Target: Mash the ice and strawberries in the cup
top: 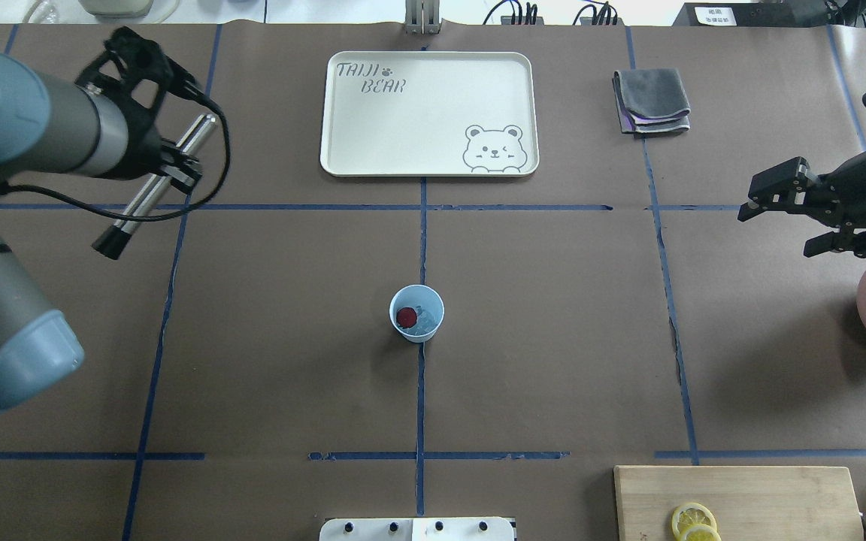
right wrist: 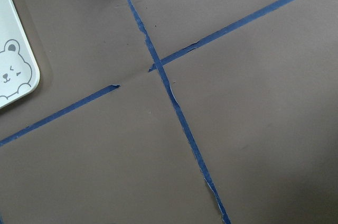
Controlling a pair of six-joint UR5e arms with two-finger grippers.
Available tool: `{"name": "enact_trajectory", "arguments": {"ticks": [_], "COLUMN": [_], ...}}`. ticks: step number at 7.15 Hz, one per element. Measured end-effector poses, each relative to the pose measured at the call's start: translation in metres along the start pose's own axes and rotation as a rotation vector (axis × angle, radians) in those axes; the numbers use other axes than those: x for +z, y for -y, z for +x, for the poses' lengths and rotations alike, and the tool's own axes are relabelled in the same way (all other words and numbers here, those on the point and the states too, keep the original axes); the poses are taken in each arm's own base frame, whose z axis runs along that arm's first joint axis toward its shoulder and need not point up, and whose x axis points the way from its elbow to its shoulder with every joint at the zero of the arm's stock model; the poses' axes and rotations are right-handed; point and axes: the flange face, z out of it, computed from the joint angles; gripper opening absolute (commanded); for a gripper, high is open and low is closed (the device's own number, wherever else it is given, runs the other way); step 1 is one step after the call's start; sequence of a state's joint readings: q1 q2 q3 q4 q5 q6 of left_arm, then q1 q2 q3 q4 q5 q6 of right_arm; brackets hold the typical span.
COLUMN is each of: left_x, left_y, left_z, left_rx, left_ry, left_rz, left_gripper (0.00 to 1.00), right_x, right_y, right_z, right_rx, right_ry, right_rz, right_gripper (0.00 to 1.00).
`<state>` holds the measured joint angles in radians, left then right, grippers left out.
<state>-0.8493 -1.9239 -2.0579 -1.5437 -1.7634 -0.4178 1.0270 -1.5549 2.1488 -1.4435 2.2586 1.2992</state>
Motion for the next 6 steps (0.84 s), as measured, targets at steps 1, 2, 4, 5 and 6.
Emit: {"name": "enact_trajectory", "arguments": {"ticks": [1,2,4,5,6], "left_x": [0.013,0.032,0.087,0.118,0.153], "left_y": [-0.017,-0.030,-0.082,-0.113,-0.143], "left_z": [-0.044,-0.083,-0.165,-0.196,-0.223], "left_rx": [-0.071,-0.144,-0.300,-0.355,-0.416], "left_ry": [-0.001,-0.009,-0.038,-0.038,-0.030], "left_rz": [-0.085,-0.158,-0.329,-0.376,-0.391], "left_gripper": [0.02,0.01,0.01,0.00,0.00], "right_x": [0.000,0.000,-0.001,-0.001,-0.002], "right_y": [0.000,-0.001,-0.001,-0.001,-0.001], "right_z": [0.000,0.001,0.001,0.001,0.000], "right_rx": [0.001,0.001,0.001,0.000,-0.001], "right_ry": [0.000,-0.001,0.000,0.001,0.002], "right_rz": [0.000,0.000,0.000,0.001,0.001], "right_gripper": [1.00,1.00,1.00,1.00,1.00]}}
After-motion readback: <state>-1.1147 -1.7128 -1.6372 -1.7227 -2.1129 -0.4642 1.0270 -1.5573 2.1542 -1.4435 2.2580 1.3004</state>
